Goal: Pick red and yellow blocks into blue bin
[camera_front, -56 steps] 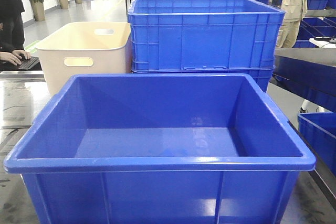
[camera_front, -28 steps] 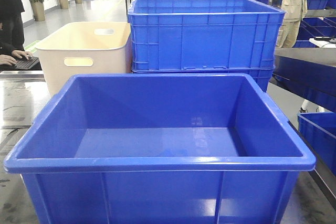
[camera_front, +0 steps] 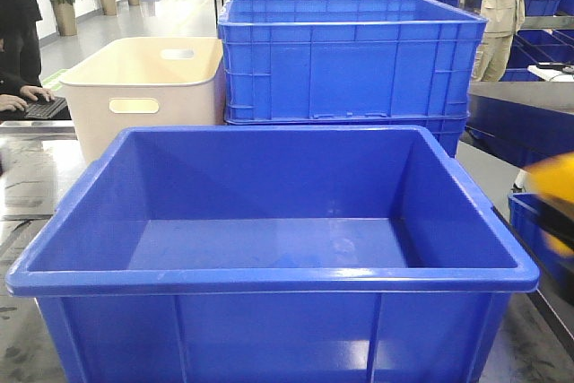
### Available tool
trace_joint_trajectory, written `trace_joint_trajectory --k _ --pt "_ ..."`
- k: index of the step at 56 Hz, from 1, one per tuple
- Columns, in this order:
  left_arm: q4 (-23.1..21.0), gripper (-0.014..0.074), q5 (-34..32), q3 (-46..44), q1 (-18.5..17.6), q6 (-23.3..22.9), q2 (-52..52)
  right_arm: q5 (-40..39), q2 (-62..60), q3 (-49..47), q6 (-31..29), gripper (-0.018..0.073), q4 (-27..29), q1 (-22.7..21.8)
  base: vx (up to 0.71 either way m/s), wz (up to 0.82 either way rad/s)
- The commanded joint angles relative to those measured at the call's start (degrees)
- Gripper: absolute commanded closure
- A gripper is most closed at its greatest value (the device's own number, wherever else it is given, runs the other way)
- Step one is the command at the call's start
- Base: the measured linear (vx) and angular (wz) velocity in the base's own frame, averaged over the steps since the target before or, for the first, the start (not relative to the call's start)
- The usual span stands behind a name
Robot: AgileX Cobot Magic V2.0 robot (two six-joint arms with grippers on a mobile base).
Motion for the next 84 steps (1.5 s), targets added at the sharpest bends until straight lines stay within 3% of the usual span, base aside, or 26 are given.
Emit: trace_joint_trajectory --k 1,8,17,23,28,44,50,55,60,65,70,77,84 --pt "-1.2 0.0594 -4.8 -8.0 -2.5 1.1 7.3 -5.0 9.0 -8.4 -6.6 0.0566 3.6 4.1 0.00 0.00" --pt "-1.2 0.0594 -5.0 -14.3 -5.2 3.4 16.6 -5.5 21.9 -18.1 -7.1 0.0566 3.6 7.7 0.00 0.00" --pt "-1.3 0.0582 -5.8 -19.1 -6.1 3.3 25.9 -3.9 35.3 -28.3 -7.0 0.0552 4.7 8.2 0.00 0.00" --pt "-1.4 0.0519 -6.5 -19.6 -6.4 3.3 28.5 -0.5 40.4 -34.0 -6.3 0.0490 6.8 8.2 0.00 0.00" --pt "-1.4 0.0438 -6.3 -19.9 -6.4 3.2 29.2 1.6 42.4 -37.1 -6.2 0.0394 8.1 8.2 0.00 0.00" --pt "-1.4 0.0069 -7.6 -19.9 -6.4 3.2 29.6 1.0 42.7 -38.1 -6.3 -0.0045 7.5 8.2 0.00 0.00" --pt "-1.4 0.0029 -7.1 -19.9 -6.3 3.2 29.3 1.9 42.1 -38.1 -6.2 -0.0097 7.6 8.2 0.00 0.00" --pt "-1.3 0.0052 -4.5 -19.9 -6.3 3.2 27.6 4.3 40.3 -38.1 -6.1 -0.0056 7.2 8.2 0.00 0.00" --pt "-1.3 0.0148 0.2 -19.9 -6.3 3.2 24.2 7.5 37.3 -38.1 -5.0 0.0094 3.7 8.2 0.00 0.00" --pt "-0.8 0.0336 5.5 -19.9 -6.3 3.2 19.9 12.3 33.4 -38.1 -0.9 0.0335 -1.5 8.2 0.00 0.00" --pt "-0.2 0.0603 10.8 -19.8 -6.3 3.2 15.0 18.1 28.7 -37.6 2.9 0.0578 -5.7 8.2 0.00 0.00" --pt "0.3 0.0606 13.3 -16.9 -6.3 3.3 8.0 18.3 19.5 -30.5 3.9 0.0573 -7.1 8.2 0.00 0.00" --pt "0.1 0.0606 12.8 -6.6 -6.3 3.3 -1.5 12.9 6.4 -16.9 4.1 0.0571 -7.2 8.2 0.00 0.00"
